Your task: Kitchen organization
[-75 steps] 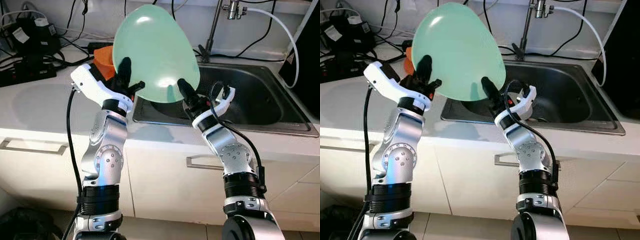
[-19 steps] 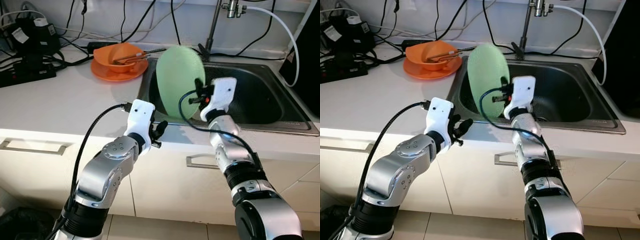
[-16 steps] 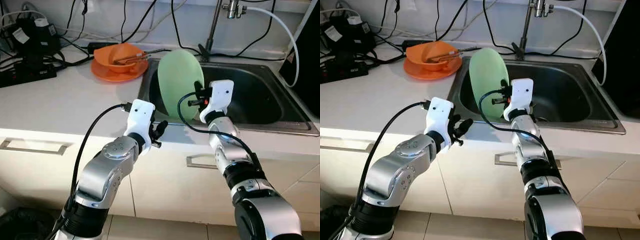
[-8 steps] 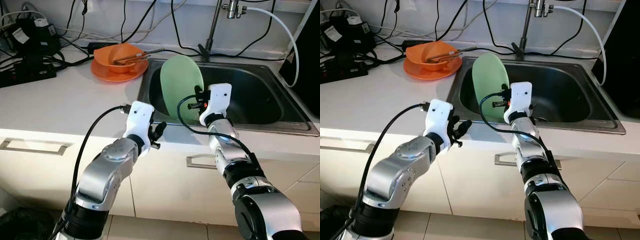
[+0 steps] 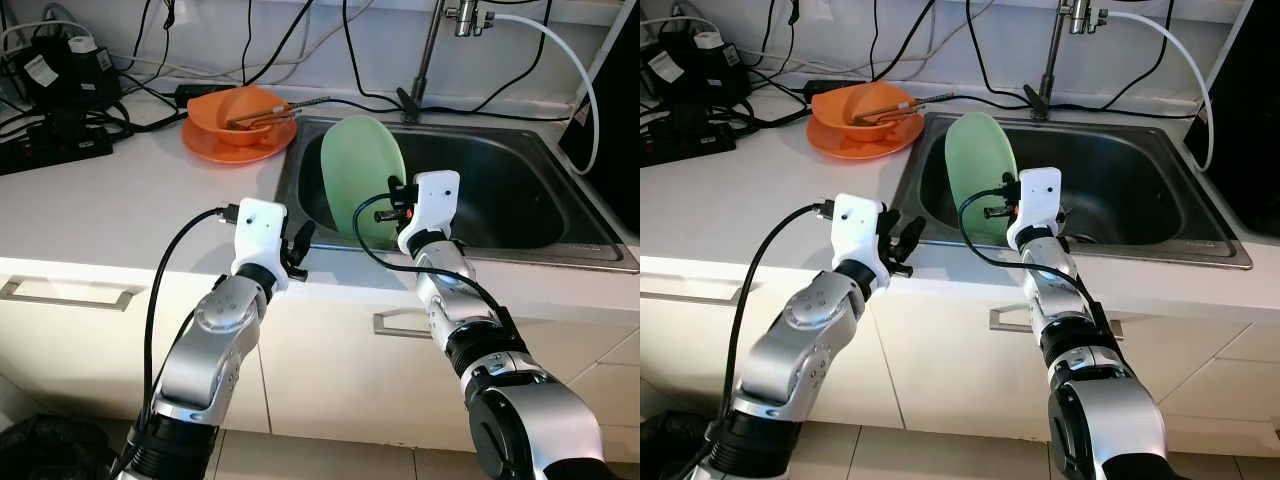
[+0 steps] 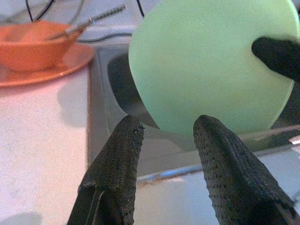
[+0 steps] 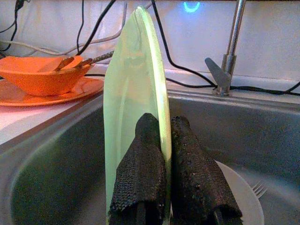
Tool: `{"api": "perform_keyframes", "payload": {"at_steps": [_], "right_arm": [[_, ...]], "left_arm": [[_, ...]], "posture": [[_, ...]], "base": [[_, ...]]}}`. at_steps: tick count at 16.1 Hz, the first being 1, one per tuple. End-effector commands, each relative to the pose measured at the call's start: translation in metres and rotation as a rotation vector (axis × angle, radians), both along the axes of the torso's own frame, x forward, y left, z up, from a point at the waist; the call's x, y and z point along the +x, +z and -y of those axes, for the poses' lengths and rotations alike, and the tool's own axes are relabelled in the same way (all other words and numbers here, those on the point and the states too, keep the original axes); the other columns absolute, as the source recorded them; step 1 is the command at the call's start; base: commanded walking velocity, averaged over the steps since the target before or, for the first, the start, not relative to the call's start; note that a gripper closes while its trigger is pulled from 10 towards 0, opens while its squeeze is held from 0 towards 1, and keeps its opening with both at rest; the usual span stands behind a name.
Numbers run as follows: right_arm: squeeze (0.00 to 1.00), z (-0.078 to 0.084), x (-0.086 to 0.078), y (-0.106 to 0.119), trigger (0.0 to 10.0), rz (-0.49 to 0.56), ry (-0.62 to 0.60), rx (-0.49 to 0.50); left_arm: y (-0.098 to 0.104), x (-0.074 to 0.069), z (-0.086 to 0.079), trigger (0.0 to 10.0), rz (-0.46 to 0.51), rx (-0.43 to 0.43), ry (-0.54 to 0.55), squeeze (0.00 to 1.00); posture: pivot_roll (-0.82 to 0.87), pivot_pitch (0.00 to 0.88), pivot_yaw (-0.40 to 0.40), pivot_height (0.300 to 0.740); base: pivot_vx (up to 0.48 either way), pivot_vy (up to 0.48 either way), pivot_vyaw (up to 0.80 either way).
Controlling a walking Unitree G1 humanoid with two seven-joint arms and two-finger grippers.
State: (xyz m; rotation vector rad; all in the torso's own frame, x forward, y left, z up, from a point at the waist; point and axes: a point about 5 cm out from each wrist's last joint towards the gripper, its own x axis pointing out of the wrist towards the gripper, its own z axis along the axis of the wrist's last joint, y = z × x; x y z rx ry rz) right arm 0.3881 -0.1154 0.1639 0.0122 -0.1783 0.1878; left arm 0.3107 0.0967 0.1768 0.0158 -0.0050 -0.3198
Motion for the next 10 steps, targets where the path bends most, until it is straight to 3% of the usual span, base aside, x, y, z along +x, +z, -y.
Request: {"api": "perform_keyframes", "payload": {"at_steps": [1,6,10], "right_arm": [[0.00,-0.004,0.001,0.000,10.0,-0.004,0.013,0.002],[0.00,-0.003,0.000,-0.006,10.0,-0.027,0.012,-0.016],[0.00,-0.004,0.000,-0.009,10.0,-0.039,0.016,-0.030]], "left_arm": [[-0.007,0.000,0.000,10.0,0.011,0.001,0.001,0.00],[-0.032,0.000,-0.007,10.0,0.019,-0.055,-0.038,0.00],[-0.035,0.001,-0.015,10.0,0.041,-0.060,-0.109,0.00]], "posture": [[0.17,0.030,-0.014,0.740],[0.17,0.034,-0.018,0.740],[0.17,0.033,-0.018,0.740]], "base": [[0.000,0.000,0.00],[0.000,0.000,0.00],[0.000,0.000,0.00]]}}
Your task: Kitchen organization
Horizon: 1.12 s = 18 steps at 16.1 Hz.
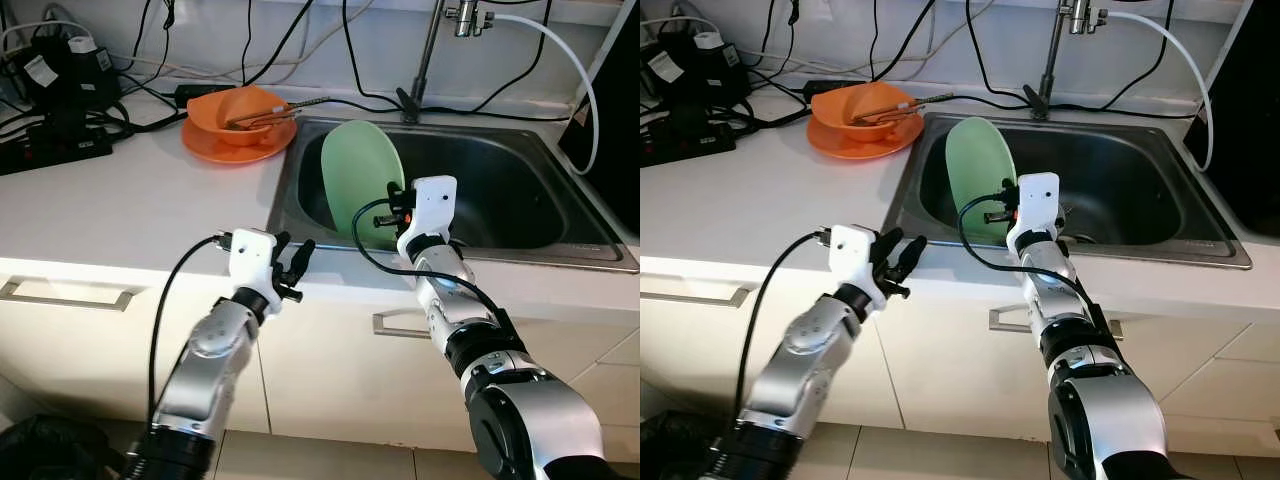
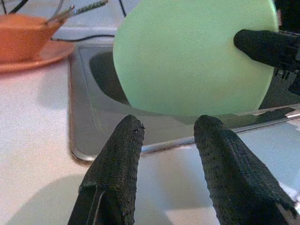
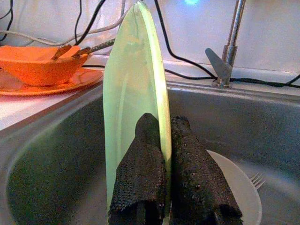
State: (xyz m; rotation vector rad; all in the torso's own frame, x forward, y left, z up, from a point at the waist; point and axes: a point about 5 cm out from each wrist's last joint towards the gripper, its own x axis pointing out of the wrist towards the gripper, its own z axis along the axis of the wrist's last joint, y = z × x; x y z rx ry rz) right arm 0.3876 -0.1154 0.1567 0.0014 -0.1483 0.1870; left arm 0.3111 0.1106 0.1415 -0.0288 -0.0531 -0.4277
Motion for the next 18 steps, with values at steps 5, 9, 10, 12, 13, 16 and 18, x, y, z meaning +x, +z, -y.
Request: {"api": "perform_keyframes", "payload": {"at_steps": [5,9,10,12,13,16,18], "right_arm": [[0.00,-0.005,-0.001,-0.008,10.0,-0.041,0.029,-0.044],[0.00,-0.006,-0.002,-0.015,10.0,-0.077,0.033,-0.065],[0.00,-0.006,-0.003,-0.016,10.0,-0.080,0.033,-0.067],[0.00,-0.006,-0.003,-0.019,10.0,-0.095,0.029,-0.072],[0.00,-0.006,-0.004,-0.022,10.0,-0.104,0.031,-0.085],[0.00,-0.007,-0.006,-0.026,10.0,-0.117,0.036,-0.105],[0.00,-0.006,-0.006,-0.029,10.0,-0.133,0.032,-0.112]], "left_arm": [[0.006,0.009,-0.027,10.0,0.032,0.042,-0.008,0.00],[0.004,0.011,-0.030,10.0,0.042,0.059,-0.021,0.00],[0.003,0.011,-0.030,10.0,0.041,0.054,-0.021,0.00],[-0.001,0.011,-0.024,10.0,0.034,0.044,-0.040,0.00],[-0.004,0.011,-0.020,10.0,0.030,0.030,-0.045,0.00],[-0.011,0.009,-0.015,10.0,0.019,0.039,-0.064,0.00],[-0.011,0.008,-0.012,10.0,0.018,0.036,-0.072,0.00]], "posture": [[0.17,0.034,-0.019,0.740],[0.17,0.033,-0.022,0.740],[0.17,0.034,-0.020,0.740],[0.17,0.034,-0.021,0.740],[0.17,0.032,-0.019,0.740],[0.16,0.033,-0.017,0.740],[0.17,0.029,-0.013,0.740]], "base": [[0.000,0.000,0.00],[0.000,0.000,0.00],[0.000,0.000,0.00],[0.000,0.000,0.00],[0.000,0.000,0.00],[0.000,0.000,0.00],[0.000,0.000,0.00]]}}
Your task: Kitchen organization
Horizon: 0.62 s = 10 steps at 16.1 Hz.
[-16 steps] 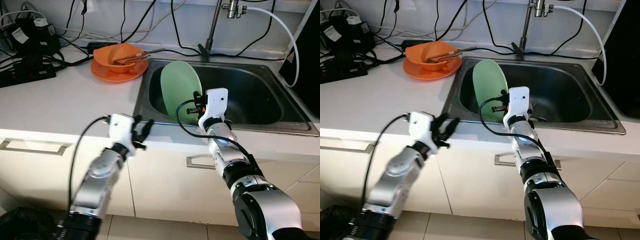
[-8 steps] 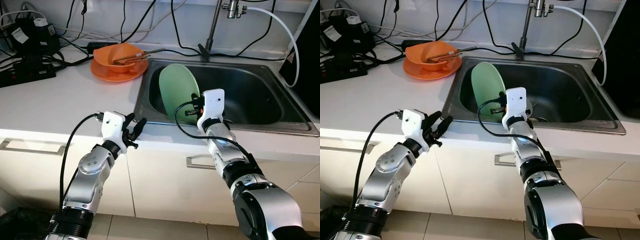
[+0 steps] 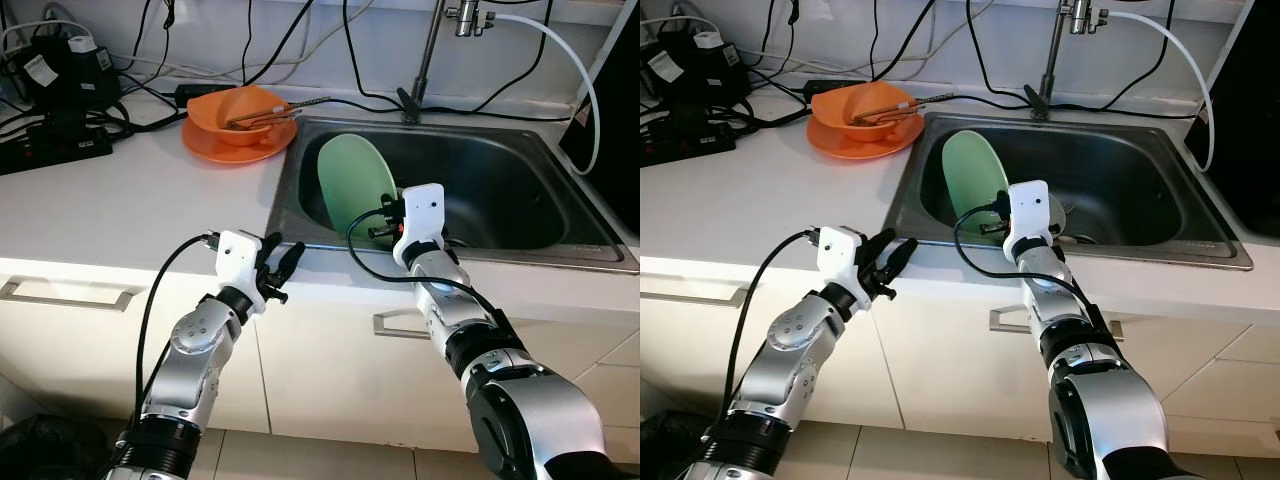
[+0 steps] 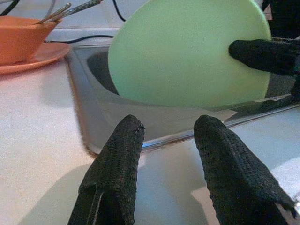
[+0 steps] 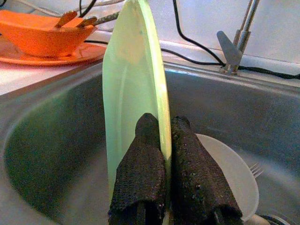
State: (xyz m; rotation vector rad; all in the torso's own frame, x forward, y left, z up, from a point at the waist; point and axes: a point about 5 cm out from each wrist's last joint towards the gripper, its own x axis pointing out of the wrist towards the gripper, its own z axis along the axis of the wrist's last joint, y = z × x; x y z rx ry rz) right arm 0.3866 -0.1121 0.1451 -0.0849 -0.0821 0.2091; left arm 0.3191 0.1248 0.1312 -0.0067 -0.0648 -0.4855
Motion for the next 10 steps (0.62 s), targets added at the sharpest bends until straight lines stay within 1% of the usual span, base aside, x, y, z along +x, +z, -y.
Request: {"api": "perform_keyframes", "payload": {"at_steps": [1,5,9,10], "right_arm": [[0.00,-0.003,-0.006,-0.020,10.0,-0.085,0.013,-0.024],[0.00,-0.008,-0.008,-0.024,10.0,-0.099,0.028,-0.034],[0.00,-0.014,-0.008,-0.022,10.0,-0.089,0.067,-0.058],[0.17,-0.014,-0.008,-0.022,10.0,-0.090,0.071,-0.057]], "left_arm": [[-0.001,0.000,0.003,10.0,0.003,0.014,-0.016,0.00],[-0.003,-0.001,0.006,10.0,0.002,0.016,-0.027,0.00],[-0.003,-0.002,0.010,10.0,0.003,0.018,-0.040,0.00],[-0.003,-0.002,0.010,10.0,0.002,0.019,-0.041,0.00]], "posture": [[0.17,0.028,-0.013,0.740],[0.17,0.017,-0.012,0.740],[0.17,0.012,-0.015,0.740],[0.17,0.013,-0.016,0.740]], "base": [[0.000,0.000,0.00],[0.000,0.000,0.00],[0.000,0.000,0.00],[0.000,0.000,0.00]]}}
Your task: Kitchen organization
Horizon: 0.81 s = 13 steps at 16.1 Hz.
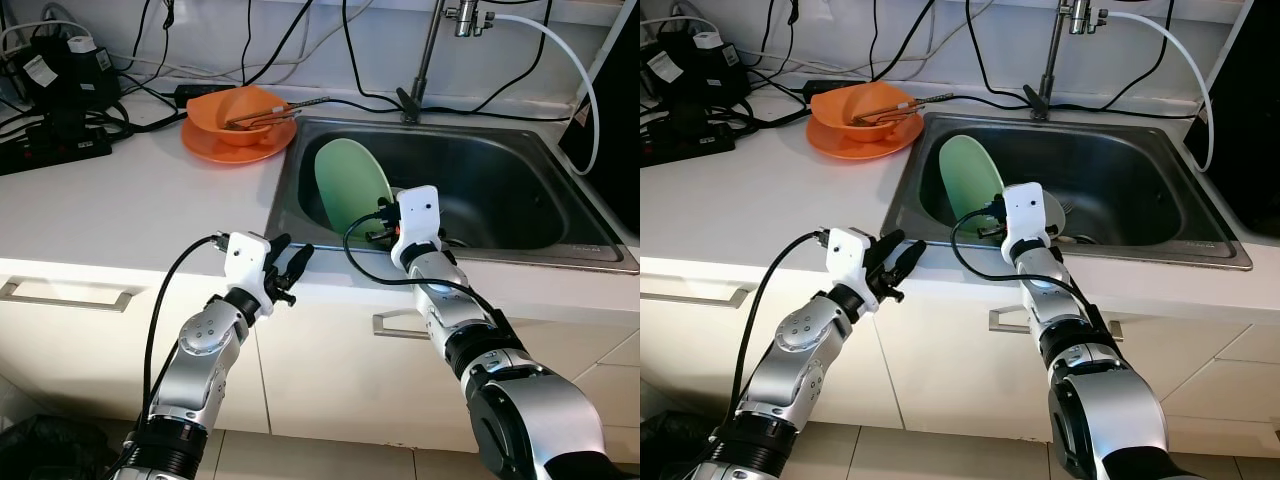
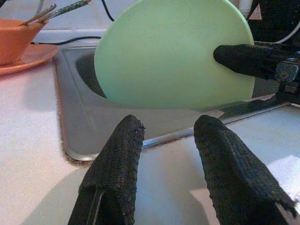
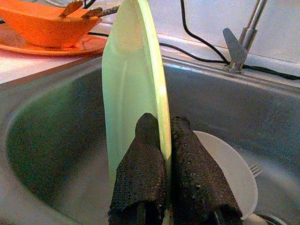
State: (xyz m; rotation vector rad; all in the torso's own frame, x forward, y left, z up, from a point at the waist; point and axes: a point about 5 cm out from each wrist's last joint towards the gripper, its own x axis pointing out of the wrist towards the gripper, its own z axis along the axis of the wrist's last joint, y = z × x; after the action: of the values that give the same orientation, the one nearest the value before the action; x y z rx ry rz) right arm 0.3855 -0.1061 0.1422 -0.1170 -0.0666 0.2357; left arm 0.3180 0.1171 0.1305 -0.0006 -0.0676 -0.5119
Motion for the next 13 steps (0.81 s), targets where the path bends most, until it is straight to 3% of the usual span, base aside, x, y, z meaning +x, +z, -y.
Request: {"api": "perform_keyframes", "payload": {"at_steps": [1,2,3,4,13], "right_arm": [[0.56,-0.0082,-0.0074,-0.0192,10.0,-0.079,0.046,-0.022],[0.79,-0.0088,-0.0076,-0.0199,10.0,-0.082,0.050,-0.029],[0.73,-0.0091,-0.0078,-0.0204,10.0,-0.084,0.052,-0.033],[0.00,-0.0095,-0.0083,-0.0216,10.0,-0.089,0.056,-0.040],[0.00,-0.0071,-0.0079,-0.0188,10.0,-0.065,0.047,-0.026]], "left_arm": [[-0.0024,-0.0011,0.0029,10.0,-0.003,0.013,-0.015,0.00],[-0.0027,-0.0011,0.0035,10.0,-0.004,0.014,-0.017,0.00],[-0.0028,-0.0011,0.0038,10.0,-0.005,0.014,-0.017,0.00],[-0.0031,-0.0012,0.0042,10.0,-0.006,0.015,-0.018,0.00],[-0.0054,-0.0015,0.0060,10.0,-0.014,0.017,-0.018,0.00]], "posture": [[0.17,0.012,-0.016,0.740],[0.17,0.014,-0.018,0.740],[0.17,0.014,-0.018,0.740],[0.17,0.017,-0.019,0.740],[0.16,0.030,-0.021,0.740]], "base": [[0.000,0.000,0.00],[0.000,0.000,0.00],[0.000,0.000,0.00],[0.000,0.000,0.00],[0.000,0.000,0.00]]}}
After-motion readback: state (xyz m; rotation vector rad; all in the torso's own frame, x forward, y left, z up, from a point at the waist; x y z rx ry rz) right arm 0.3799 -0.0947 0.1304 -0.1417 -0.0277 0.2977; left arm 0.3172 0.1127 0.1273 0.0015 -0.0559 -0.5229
